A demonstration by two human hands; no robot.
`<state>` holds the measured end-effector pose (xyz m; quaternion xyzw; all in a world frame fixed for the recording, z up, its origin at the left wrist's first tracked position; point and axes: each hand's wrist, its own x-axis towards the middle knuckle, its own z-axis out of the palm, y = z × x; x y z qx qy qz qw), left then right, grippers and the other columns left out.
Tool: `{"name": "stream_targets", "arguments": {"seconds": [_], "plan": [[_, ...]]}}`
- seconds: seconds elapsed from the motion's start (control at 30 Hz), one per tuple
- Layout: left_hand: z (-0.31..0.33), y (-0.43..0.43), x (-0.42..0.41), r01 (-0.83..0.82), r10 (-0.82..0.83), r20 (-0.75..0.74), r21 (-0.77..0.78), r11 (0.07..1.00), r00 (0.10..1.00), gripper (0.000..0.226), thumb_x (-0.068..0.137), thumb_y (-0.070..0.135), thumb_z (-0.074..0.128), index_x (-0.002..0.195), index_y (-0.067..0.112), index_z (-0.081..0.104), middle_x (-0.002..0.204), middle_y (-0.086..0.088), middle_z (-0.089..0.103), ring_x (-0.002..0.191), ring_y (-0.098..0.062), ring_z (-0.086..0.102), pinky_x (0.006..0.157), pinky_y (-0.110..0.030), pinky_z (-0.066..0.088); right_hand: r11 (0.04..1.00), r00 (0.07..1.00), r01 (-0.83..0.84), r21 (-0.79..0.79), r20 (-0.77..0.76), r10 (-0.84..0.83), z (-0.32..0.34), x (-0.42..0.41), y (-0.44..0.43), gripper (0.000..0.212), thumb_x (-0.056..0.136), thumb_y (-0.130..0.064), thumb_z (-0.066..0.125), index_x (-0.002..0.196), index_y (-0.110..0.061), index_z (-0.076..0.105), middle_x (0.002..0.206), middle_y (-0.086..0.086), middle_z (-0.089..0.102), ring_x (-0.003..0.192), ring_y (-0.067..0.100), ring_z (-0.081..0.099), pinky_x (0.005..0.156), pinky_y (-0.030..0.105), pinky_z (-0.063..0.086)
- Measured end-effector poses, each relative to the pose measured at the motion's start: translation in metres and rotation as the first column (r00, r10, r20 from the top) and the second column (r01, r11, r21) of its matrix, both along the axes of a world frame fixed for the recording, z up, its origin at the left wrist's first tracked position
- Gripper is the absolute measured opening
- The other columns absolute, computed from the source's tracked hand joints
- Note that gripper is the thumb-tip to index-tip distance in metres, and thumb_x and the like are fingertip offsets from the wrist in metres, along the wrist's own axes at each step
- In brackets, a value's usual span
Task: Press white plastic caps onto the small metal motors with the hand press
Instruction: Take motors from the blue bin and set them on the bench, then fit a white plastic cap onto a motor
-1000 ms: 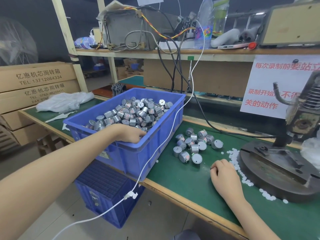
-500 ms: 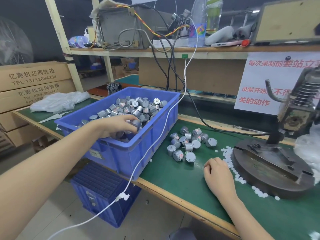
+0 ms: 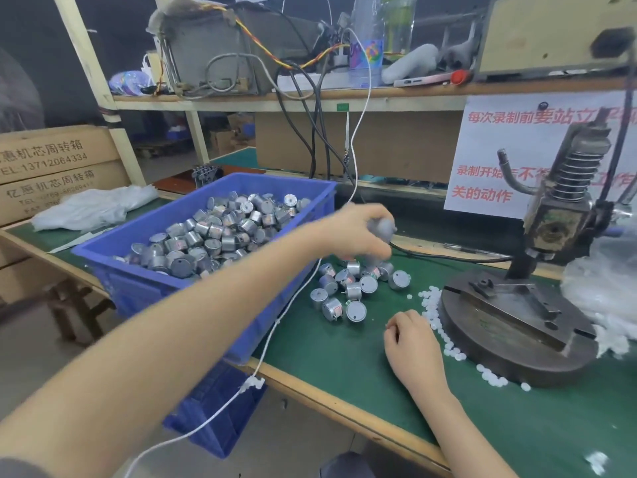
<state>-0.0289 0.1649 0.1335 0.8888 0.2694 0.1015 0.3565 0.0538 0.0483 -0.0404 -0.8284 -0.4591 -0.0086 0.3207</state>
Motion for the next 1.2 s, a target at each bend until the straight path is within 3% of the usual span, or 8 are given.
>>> {"name": "stream_targets", "arguments": {"seconds": [0.2,0.4,0.5,0.6,0.83,0.97,1.1,1.2], "plan": [[-0.093,-0.02,0.049,0.179,-0.092,-0.254,0.344,0.922,0.963,0.046,0.074,0.024,0.067,0.117,0.02,0.051,0.118,-0.012,0.033,0.106,-0.034,0.046,0.087,-0.036,0.042,0.955,0.979,0.151,0.254,-0.171,-0.109,0.003,0.0,-0.009,0.016,0.088,-0.006,0.049,0.072,-0.006,0.05,0.078,0.002,0.048,0.071,0.024,0.046,0.061,0.033,0.032],[-0.119,-0.006,0.039,0.344,-0.049,-0.475,0.56,0.754,0.879,0.045,0.08,0.024,0.06,0.123,0.022,0.047,0.139,-0.011,0.024,0.12,-0.034,0.032,0.094,-0.045,0.032,0.899,0.939,0.264,0.349,-0.305,-0.157,0.001,0.004,-0.005,0.01,0.085,-0.004,0.051,0.082,-0.011,0.058,0.085,-0.002,0.053,0.072,0.018,0.05,0.063,0.03,0.033],[-0.139,-0.001,0.033,0.341,0.04,-0.434,0.758,0.556,0.9,0.045,0.086,0.028,0.048,0.129,0.019,0.041,0.151,-0.012,0.016,0.134,-0.032,0.019,0.109,-0.051,0.012,0.908,0.933,0.26,0.328,-0.329,-0.148,0.0,0.006,-0.004,0.011,0.086,-0.005,0.05,0.084,-0.011,0.059,0.086,-0.002,0.053,0.07,0.016,0.049,0.061,0.028,0.028],[-0.152,0.004,0.029,0.253,0.031,-0.326,0.786,0.563,0.945,0.048,0.086,0.031,0.044,0.133,0.019,0.039,0.155,-0.01,0.01,0.14,-0.03,0.009,0.112,-0.054,-0.002,0.917,0.94,0.244,0.316,-0.311,-0.143,-0.001,0.006,-0.005,0.011,0.086,-0.005,0.051,0.083,-0.012,0.059,0.085,-0.003,0.052,0.071,0.017,0.05,0.062,0.029,0.029],[-0.158,0.007,0.022,0.216,-0.157,-0.154,0.812,0.542,0.975,0.046,0.086,0.04,0.052,0.123,0.012,0.055,0.144,-0.016,0.039,0.136,-0.032,0.03,0.113,-0.045,0.014,0.97,0.98,0.115,0.214,-0.185,-0.075,0.001,0.0,-0.006,0.011,0.089,-0.011,0.048,0.086,-0.01,0.058,0.088,-0.005,0.05,0.074,0.017,0.049,0.065,0.031,0.036],[-0.151,0.005,0.025,0.313,-0.213,-0.235,0.795,0.519,0.948,0.043,0.09,0.035,0.047,0.121,0.007,0.057,0.141,-0.018,0.042,0.136,-0.037,0.031,0.114,-0.045,0.016,0.986,0.992,0.064,0.153,-0.119,-0.046,0.002,-0.002,-0.008,0.012,0.091,-0.015,0.046,0.088,-0.01,0.056,0.093,-0.003,0.052,0.082,0.018,0.053,0.068,0.032,0.04],[-0.148,0.002,0.03,0.3,-0.188,-0.248,0.891,0.341,0.95,0.047,0.091,0.041,0.029,0.093,0.016,0.069,0.102,-0.002,0.068,0.113,-0.03,0.058,0.102,-0.041,0.042,0.988,0.993,0.065,0.139,-0.107,-0.05,0.003,-0.002,-0.009,0.013,0.09,-0.014,0.046,0.086,-0.009,0.057,0.093,-0.002,0.053,0.082,0.018,0.054,0.07,0.034,0.043],[-0.147,0.001,0.029,0.246,-0.18,-0.211,0.946,0.209,0.961,0.035,0.089,0.042,0.04,0.084,0.024,0.069,0.082,0.008,0.067,0.104,-0.021,0.064,0.097,-0.037,0.047,0.987,0.993,0.079,0.141,-0.101,-0.065,0.003,-0.002,-0.008,0.013,0.09,-0.014,0.046,0.085,-0.009,0.057,0.092,-0.001,0.053,0.082,0.019,0.053,0.069,0.034,0.041]]}}
